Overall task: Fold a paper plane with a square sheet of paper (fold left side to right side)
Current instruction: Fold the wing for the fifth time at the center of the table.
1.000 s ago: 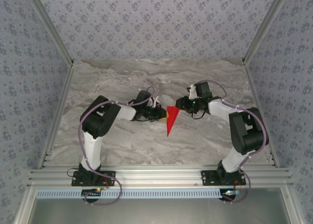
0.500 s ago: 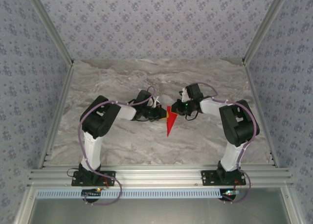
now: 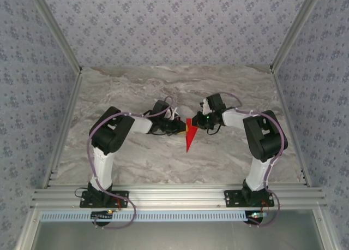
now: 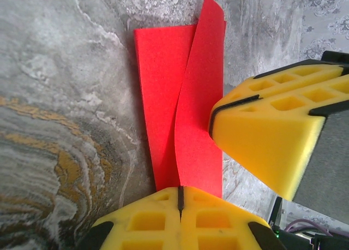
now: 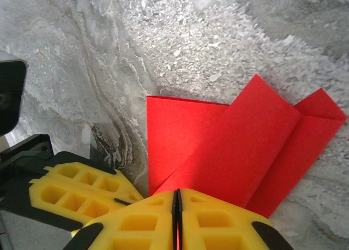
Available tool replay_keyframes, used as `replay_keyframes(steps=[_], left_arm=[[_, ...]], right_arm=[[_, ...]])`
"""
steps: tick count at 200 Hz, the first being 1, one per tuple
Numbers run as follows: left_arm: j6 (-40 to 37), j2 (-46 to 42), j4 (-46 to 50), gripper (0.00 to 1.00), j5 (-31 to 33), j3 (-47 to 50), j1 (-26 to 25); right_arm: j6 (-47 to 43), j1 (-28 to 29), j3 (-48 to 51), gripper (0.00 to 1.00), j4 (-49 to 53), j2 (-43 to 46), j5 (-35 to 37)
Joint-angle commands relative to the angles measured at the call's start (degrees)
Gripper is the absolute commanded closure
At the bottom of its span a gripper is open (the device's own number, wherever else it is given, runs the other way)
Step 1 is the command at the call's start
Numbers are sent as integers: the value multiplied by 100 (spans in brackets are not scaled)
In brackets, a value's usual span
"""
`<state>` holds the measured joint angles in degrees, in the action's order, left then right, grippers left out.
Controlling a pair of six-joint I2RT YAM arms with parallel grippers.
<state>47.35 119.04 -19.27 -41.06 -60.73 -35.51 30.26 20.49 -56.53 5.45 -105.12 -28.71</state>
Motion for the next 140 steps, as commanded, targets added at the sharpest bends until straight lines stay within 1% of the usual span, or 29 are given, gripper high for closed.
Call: replay_keyframes(steps=[1,140], left_arm=[[-192,163,444,100,545,0,51],[-128,251,353,100,422,-53,61]], right_arm=[[-150,-44,-57,91,151,-114,155],[-226,-52,106,92,565,-280,495]])
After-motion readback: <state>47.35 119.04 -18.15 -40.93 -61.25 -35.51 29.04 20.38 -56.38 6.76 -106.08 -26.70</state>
